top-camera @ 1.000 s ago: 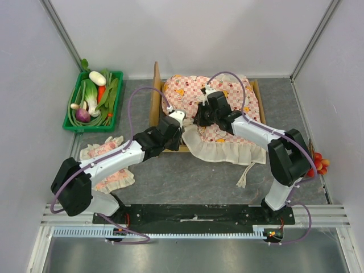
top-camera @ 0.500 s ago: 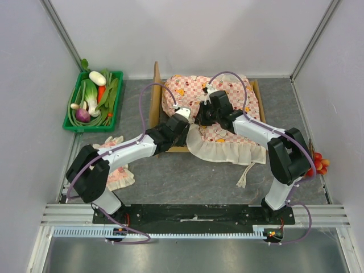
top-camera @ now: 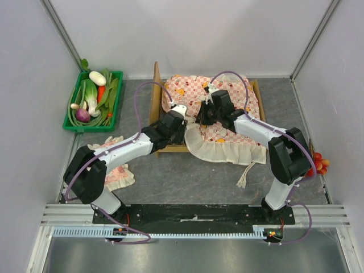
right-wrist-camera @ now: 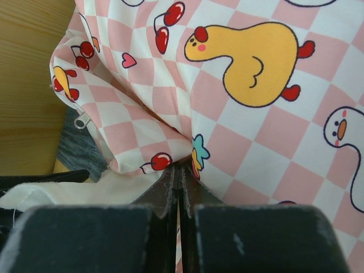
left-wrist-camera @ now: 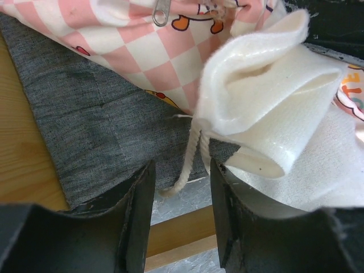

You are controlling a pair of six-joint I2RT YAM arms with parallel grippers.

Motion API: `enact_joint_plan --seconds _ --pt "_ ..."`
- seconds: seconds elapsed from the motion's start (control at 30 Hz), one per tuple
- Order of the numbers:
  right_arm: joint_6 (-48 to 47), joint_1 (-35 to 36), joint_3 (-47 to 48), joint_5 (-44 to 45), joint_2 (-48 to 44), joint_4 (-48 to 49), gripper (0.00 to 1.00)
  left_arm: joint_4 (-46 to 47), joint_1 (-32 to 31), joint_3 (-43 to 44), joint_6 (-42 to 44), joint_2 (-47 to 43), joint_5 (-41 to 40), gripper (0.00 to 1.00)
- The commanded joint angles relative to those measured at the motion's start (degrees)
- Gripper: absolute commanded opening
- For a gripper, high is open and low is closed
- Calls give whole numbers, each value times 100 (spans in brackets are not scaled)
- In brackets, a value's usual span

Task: Set up the pet bed

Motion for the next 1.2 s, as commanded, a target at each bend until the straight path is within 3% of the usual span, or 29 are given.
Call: enact_joint_plan --seconds 0.0,0.23,0.6,1.17 --pt "-100 -85 73 -39 81 97 0 340 139 -59 256 -393 539 50" --pt "-74 -103 108 -83 72 106 0 376 209 -174 309 -499 708 52" --pt "-48 -120 117 -127 99 115 0 226 270 -95 441 -218 541 40" --pt "5 -138 161 -215 169 115 0 253 306 -24 485 143 576 42"
